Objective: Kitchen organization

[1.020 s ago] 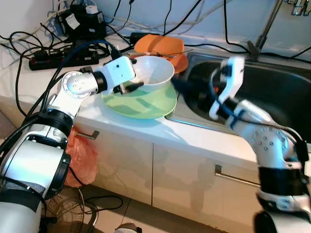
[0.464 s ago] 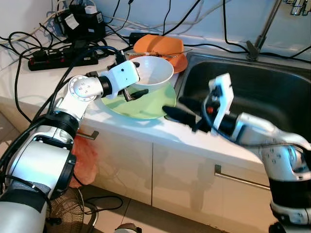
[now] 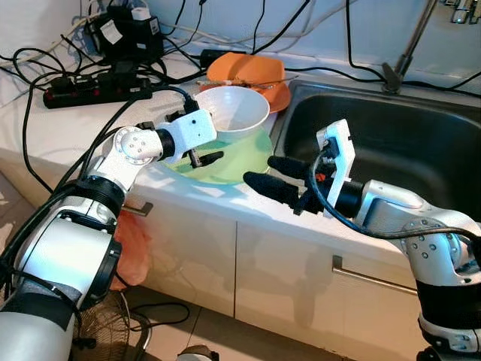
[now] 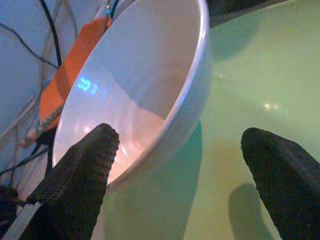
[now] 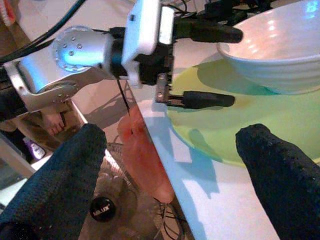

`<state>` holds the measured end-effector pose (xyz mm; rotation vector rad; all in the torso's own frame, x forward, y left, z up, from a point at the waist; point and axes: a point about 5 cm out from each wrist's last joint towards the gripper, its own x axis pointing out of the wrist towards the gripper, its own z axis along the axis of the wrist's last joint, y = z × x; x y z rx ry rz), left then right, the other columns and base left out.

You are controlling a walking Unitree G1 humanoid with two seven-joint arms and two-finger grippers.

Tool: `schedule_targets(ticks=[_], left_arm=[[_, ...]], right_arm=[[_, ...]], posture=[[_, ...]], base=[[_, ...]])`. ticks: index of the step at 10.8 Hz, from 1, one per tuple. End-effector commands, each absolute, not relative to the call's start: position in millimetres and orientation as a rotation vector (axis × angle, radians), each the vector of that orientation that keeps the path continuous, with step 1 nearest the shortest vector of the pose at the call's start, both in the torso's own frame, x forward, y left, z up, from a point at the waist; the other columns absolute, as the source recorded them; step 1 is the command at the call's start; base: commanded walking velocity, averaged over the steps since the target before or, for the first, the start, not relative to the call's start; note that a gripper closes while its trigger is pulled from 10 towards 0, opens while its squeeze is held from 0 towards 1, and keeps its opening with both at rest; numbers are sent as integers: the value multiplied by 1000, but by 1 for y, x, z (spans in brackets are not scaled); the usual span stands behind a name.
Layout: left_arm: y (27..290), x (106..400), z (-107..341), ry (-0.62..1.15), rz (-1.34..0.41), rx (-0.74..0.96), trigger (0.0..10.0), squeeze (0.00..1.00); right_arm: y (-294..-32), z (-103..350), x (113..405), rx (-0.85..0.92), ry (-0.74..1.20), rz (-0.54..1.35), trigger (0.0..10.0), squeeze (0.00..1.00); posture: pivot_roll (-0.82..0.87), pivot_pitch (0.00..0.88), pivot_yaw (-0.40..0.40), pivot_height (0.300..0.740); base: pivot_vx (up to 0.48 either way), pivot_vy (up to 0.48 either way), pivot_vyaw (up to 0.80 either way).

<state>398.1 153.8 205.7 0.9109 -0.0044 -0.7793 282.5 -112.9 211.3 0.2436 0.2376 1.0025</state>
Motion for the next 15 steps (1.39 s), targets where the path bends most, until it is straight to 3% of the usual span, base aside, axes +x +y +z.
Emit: schedule_targets(ticks=[1,4,5,6,15], left_arm=[[152,401,208,-1,-753,917,10000,0],[153,403,204,15,-685,904,9922,0],[151,403,202,18,-687,899,824,0],[149,402,198,25,-704,925,0,0],[150,397,188,67,-773,973,0,0]], right_arm=[[-111,213,277,234,242,1033,10000,0],[-109,213,275,234,253,1045,10000,0],[-109,213,274,232,254,1045,10000,0],[-109,213,274,228,256,1046,10000,0],[-110,213,276,222,261,1040,10000,0]], posture=[[160,53,21,740],[149,64,13,740],[145,65,11,740],[145,65,11,740],[148,53,5,740]], base=[[0,0,0],[0,0,0],[0,0,0],[0,0,0],[0,0,0]])
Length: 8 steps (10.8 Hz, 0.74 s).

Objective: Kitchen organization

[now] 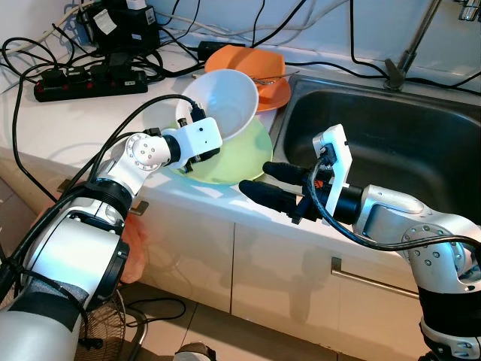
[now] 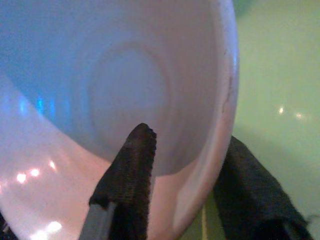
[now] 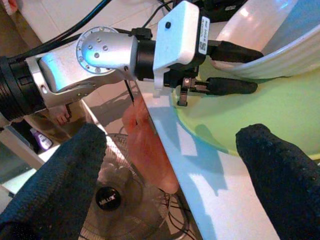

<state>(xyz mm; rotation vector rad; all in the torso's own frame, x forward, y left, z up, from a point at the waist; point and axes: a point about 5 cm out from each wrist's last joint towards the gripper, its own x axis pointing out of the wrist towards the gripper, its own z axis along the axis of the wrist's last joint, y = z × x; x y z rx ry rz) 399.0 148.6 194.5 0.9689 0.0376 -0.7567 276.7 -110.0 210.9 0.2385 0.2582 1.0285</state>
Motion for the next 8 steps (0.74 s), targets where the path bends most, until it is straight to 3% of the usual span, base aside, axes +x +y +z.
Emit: schedule_targets(ticks=[1,8], left_arm=[[150,396,185,72,-785,981,0,0],[149,394,178,5,-755,1240,0,0]], right_arm=[[-110,212,276,226,266,1037,10000,0],[-110,209,278,239,275,1021,10000,0]], posture=[[148,53,5,740],[155,48,7,740]], base=[[0,0,0],[0,0,0]])
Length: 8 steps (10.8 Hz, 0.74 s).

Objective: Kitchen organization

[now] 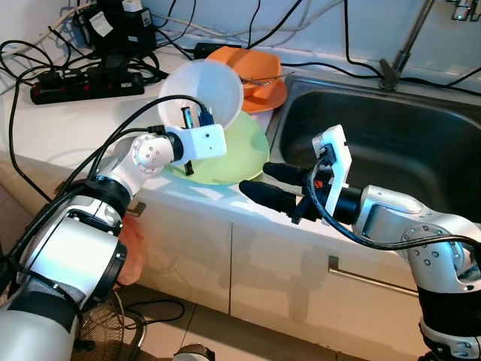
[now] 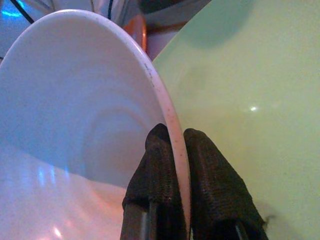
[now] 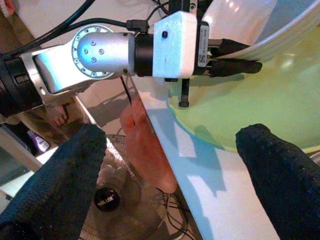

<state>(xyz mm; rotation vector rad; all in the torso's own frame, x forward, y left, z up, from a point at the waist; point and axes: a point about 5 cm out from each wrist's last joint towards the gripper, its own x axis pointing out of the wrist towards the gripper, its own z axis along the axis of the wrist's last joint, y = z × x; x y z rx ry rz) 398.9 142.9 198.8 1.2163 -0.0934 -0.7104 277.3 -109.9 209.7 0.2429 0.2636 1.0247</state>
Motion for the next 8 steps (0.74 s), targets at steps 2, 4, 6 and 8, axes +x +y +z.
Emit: schedule_targets(ticks=[2,4,6,8], left_arm=[[150,395,181,-69,-687,1298,0,0],[149,397,191,-262,-532,1396,0,0],[141,392,192,-409,-485,1388,0,0],[132,385,189,-521,-479,1349,0,0]], right_arm=[[-110,209,280,241,275,1015,10000,0],[-115,211,289,260,231,938,10000,0],[-128,222,313,335,130,737,10000,0],[-134,230,322,375,78,673,10000,0]], posture=[[159,46,6,740],[168,44,11,740],[175,45,12,740],[176,48,14,740]], base=[[0,0,0],[0,0,0],[0,0,0],[0,0,0]])
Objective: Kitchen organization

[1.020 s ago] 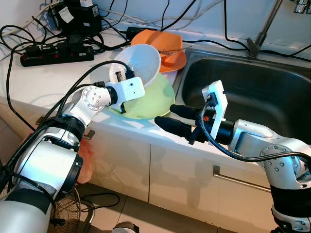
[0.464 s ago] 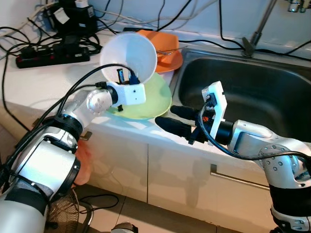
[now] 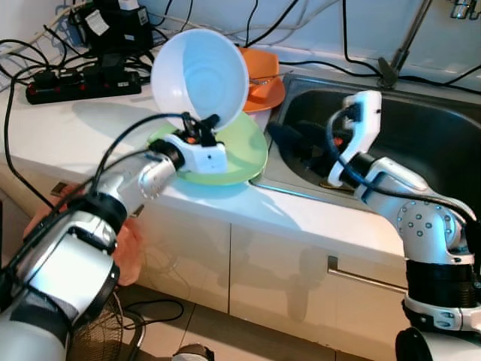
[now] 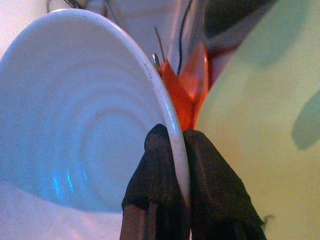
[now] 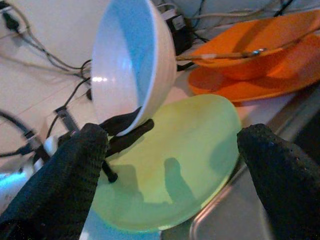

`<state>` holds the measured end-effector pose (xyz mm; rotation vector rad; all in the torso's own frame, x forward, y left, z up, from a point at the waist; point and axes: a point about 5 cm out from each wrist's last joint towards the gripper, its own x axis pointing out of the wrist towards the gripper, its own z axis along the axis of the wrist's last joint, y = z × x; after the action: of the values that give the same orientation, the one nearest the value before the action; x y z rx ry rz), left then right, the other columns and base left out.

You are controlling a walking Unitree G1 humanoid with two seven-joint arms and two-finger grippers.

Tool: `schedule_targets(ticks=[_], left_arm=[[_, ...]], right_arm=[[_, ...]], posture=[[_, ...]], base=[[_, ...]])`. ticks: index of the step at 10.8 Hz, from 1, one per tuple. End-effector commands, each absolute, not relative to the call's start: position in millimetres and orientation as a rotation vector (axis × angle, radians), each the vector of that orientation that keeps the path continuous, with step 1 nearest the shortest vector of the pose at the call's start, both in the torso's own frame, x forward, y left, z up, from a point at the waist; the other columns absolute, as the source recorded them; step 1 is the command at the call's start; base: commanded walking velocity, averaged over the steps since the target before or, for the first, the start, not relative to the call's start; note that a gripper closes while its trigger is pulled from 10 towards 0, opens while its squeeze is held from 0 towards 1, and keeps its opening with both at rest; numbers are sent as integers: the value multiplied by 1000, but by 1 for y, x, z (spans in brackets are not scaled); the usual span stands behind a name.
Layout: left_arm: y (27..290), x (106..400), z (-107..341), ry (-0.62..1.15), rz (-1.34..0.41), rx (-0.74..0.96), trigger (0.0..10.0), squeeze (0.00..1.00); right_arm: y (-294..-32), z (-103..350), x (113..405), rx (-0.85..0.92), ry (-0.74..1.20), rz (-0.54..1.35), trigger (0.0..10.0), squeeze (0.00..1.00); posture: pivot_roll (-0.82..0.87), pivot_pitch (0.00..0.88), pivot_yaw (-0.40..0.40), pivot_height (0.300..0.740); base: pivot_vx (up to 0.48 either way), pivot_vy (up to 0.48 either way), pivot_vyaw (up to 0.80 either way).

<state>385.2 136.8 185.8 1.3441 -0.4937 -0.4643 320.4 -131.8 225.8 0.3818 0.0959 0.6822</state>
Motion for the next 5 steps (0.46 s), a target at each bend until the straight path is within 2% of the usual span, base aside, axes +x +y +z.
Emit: schedule_targets(ticks=[1,5], left_arm=[[119,379,190,-628,-480,1315,0,0],[85,362,177,-746,-549,1230,0,0]], right_arm=[[-132,234,325,400,52,657,10000,0],[-116,250,339,445,-24,650,10000,0]], posture=[[182,49,12,740],[185,46,21,740]], base=[[0,0,0],[0,0,0]])
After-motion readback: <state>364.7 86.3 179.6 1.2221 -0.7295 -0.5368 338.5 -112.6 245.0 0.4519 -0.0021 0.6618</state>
